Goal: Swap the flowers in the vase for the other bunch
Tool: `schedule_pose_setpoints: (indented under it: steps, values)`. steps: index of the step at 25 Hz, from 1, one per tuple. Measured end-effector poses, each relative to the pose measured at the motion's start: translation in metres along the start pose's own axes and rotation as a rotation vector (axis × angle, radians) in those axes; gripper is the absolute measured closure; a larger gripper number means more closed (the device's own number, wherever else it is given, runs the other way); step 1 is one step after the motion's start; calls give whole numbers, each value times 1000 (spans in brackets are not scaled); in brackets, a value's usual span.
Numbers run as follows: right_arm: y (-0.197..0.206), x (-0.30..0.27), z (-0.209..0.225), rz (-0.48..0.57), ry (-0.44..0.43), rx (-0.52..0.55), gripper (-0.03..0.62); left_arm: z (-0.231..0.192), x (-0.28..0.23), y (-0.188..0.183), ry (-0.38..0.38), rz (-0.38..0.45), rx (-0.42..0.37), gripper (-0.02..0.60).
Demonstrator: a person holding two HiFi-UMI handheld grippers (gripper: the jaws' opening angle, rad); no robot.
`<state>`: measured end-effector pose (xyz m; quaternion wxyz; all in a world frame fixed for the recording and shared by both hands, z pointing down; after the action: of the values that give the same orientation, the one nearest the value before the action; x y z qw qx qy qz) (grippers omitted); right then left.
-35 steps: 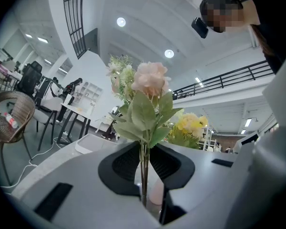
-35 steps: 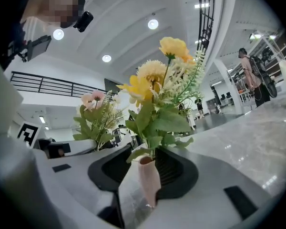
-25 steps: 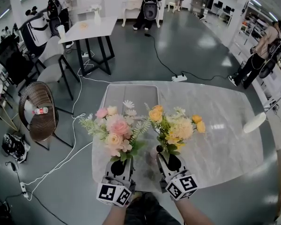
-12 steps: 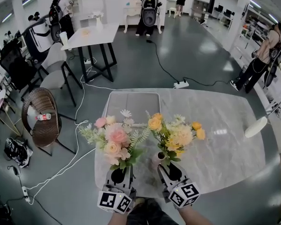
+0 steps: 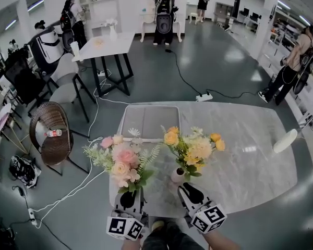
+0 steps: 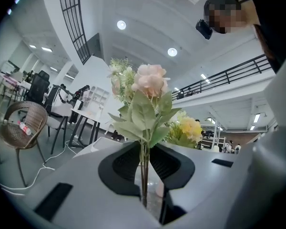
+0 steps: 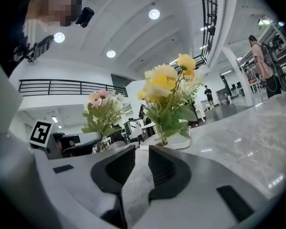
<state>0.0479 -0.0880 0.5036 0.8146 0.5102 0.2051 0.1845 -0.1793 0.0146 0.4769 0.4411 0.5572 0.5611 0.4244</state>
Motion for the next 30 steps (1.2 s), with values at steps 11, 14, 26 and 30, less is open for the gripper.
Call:
schedule_pose_setpoints:
  steps: [11,14,26,30]
  values:
    - [-23,20,-18,-10,-51,35,562,24,21,-8,26,16,-5,511]
    - [-27,26,-21,-6,-45,18,563,26,23,-11,35,20,-1,511]
    - [-25,49,-61,55,58,-39,563,18,47,-32,150,11,8,511]
    - [-20,55,-80,67,77,-37,563,15,57,-34,187,10,25,511]
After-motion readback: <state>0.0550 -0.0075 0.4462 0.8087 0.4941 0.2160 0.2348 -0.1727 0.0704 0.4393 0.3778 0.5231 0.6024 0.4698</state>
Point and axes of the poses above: the fingertips, and each gripper's own axes: x backward along the fingers, z to its right, y out of its underside, the point moved 9 cm from there along x, backward along the fingers, and after that the axes turned 5 degrees about -x, right-handed, at the moved point
